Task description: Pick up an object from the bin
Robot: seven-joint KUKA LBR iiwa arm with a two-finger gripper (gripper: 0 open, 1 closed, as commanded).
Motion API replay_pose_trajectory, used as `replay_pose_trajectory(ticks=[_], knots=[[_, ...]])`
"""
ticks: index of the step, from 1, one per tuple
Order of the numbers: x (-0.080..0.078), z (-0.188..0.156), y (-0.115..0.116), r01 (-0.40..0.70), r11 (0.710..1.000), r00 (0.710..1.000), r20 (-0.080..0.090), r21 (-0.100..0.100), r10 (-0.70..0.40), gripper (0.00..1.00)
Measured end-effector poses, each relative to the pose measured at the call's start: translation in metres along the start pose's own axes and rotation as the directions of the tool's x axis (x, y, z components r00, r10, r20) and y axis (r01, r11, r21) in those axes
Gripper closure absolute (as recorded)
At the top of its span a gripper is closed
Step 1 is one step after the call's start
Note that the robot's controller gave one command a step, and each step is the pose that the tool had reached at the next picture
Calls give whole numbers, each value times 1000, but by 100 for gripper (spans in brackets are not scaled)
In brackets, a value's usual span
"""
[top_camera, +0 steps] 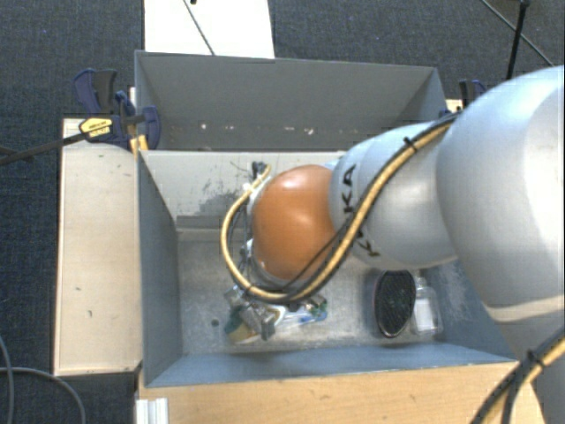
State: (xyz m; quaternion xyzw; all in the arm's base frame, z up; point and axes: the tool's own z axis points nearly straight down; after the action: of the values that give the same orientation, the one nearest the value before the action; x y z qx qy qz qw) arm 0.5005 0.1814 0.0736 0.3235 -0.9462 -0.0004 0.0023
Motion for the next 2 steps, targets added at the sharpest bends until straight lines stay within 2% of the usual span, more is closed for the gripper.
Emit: replay_pose_trajectory(ticks=[1, 2], knots=[[-3, 1, -1, -2, 1000, 1000, 14, 2, 2, 0], [0, 0, -1, -7, 1000, 1000, -1, 1, 7, 100]])
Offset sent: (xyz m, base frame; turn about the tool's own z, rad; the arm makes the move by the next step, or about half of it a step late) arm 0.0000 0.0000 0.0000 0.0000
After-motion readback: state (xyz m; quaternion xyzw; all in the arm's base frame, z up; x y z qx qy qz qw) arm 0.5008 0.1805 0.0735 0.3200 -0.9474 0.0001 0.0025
